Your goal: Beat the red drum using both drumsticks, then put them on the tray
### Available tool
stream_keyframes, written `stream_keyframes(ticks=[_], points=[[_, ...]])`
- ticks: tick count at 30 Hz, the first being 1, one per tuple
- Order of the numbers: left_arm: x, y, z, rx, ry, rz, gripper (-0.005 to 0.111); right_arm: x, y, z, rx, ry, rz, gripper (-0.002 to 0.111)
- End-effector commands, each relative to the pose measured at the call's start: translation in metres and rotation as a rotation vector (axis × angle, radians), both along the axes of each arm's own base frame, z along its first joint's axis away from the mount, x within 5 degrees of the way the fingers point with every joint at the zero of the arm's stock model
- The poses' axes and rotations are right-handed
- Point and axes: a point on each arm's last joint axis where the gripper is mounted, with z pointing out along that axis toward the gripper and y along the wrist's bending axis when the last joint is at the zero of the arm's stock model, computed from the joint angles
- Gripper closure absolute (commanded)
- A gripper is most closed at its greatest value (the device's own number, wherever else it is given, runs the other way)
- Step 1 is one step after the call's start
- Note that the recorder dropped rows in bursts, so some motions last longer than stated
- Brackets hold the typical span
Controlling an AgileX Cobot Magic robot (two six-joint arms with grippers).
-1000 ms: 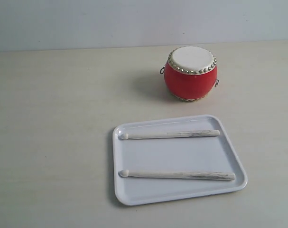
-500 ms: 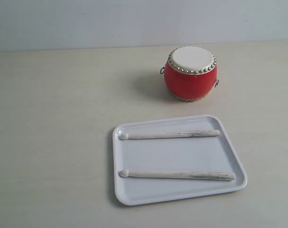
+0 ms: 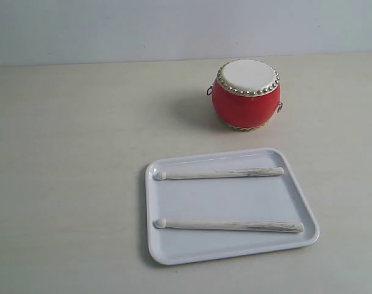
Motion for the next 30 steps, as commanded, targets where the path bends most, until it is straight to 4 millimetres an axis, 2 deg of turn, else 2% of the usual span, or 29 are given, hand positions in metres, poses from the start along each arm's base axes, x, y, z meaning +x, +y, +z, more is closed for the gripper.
stream_keyframes(ticks=[1,11,17,30], points=[[-0.006,0.007,-0.025,-0.042,0.089,0.069,0.107,0.0,0.0,-0.001,0.008,0.001,-0.002,0.108],[-0.014,0.02,-0.088,0.069,0.136,0.177,0.107,0.0,0.001,-0.001,0.015,0.003,0.003,0.108],[-0.018,0.024,-0.101,0.089,0.246,0.209,0.107,0.0,0.001,-0.001,0.015,0.003,0.003,0.108],[-0.019,0.024,-0.102,0.09,0.263,0.209,0.107,0.0,0.001,-0.001,0.015,0.003,0.003,0.108]])
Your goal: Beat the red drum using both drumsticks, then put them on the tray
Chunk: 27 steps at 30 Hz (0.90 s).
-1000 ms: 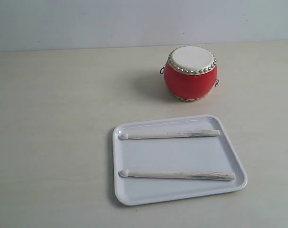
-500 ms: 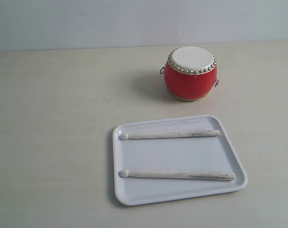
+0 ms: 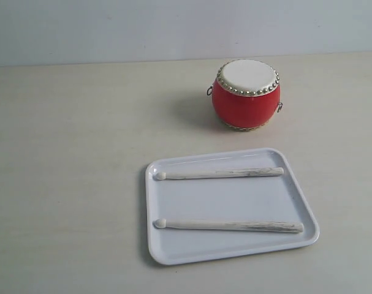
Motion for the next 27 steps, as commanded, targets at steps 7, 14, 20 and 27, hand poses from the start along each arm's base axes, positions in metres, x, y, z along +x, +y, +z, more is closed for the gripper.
stream_keyframes(ticks=[7,14,20,27], points=[[0.0,0.0,-0.001,-0.005,-0.002,0.002,0.107,0.0,0.0,-0.001,0.007,0.001,-0.003,0.108],[0.0,0.0,-0.001,-0.005,-0.002,0.002,0.107,0.0,0.0,-0.001,0.007,0.001,-0.003,0.108],[0.0,0.0,-0.001,-0.005,-0.002,0.002,0.107,0.001,-0.001,-0.001,-0.021,-0.01,-0.006,0.108],[0.0,0.0,-0.001,-0.003,-0.003,0.001,0.107,0.0,-0.005,-0.027,-0.069,-0.018,-0.075,0.108]])
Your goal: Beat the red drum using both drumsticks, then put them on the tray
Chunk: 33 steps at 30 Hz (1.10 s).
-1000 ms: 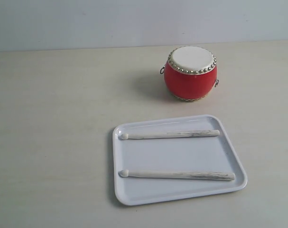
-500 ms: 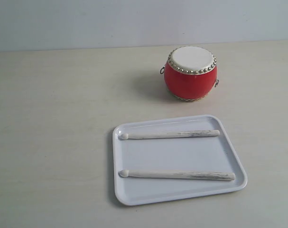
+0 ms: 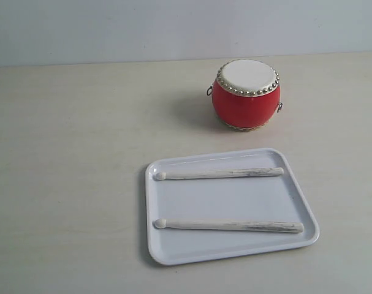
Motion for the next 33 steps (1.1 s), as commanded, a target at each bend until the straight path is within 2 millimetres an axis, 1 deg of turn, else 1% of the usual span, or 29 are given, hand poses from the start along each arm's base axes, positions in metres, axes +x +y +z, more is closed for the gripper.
stream_keyframes(ticks=[1,5,8,12,18,22,25,28,33], points=[[0.0,0.0,-0.001,-0.003,-0.003,0.001,0.107,-0.002,-0.006,-0.027,-0.024,-0.049,-0.105,0.108],[0.0,0.0,-0.001,-0.003,-0.003,0.001,0.107,-0.005,-0.016,-0.063,-0.019,-0.204,-0.274,0.108],[0.0,0.0,-0.001,-0.003,-0.003,0.001,0.107,-0.005,-0.02,-0.093,-0.027,-0.252,-0.35,0.108],[0.0,0.0,-0.001,-0.003,-0.003,0.001,0.107,-0.002,-0.021,-0.125,-0.06,-0.206,-0.361,0.108],[0.0,0.0,-0.001,-0.003,-0.003,0.001,0.107,0.012,-0.022,-0.168,-0.064,-0.091,-0.365,0.108],[0.0,0.0,-0.001,-0.003,-0.003,0.001,0.107,0.012,-0.025,-0.191,-0.028,-0.088,-0.402,0.108],[0.0,0.0,-0.001,-0.003,-0.003,0.001,0.107,0.009,-0.027,-0.209,-0.059,-0.093,-0.426,0.108],[0.0,0.0,-0.001,-0.003,-0.003,0.001,0.107,0.012,-0.029,-0.226,-0.096,-0.045,-0.435,0.108],[0.0,0.0,-0.001,-0.003,0.0,0.002,0.107,0.014,-0.029,-0.239,-0.104,-0.031,-0.438,0.108]])
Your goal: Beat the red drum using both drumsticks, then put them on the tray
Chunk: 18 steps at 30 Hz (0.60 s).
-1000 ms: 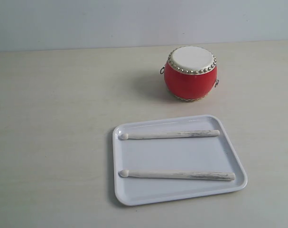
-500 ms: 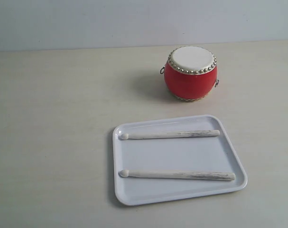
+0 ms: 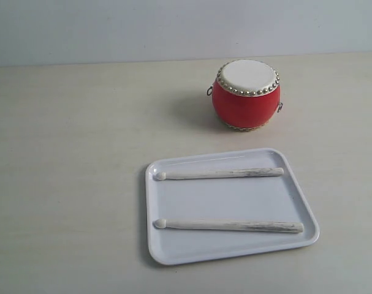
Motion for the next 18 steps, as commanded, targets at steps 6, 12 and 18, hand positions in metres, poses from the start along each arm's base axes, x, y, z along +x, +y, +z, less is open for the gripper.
stream_keyframes(ticks=[6,12,18], points=[[-0.0001,0.0,-0.0003,-0.004,-0.008,0.0,0.107,0.0014,-0.0008,-0.0069,0.046,-0.018,-0.021,0.108],[-0.0001,0.0,-0.0003,-0.004,-0.008,0.0,0.107,0.0014,-0.0008,-0.0069,0.046,-0.018,-0.021,0.108],[-0.0001,0.0,-0.0003,-0.004,-0.008,0.0,0.107,0.0014,-0.0008,-0.0069,0.046,-0.018,-0.021,0.108]])
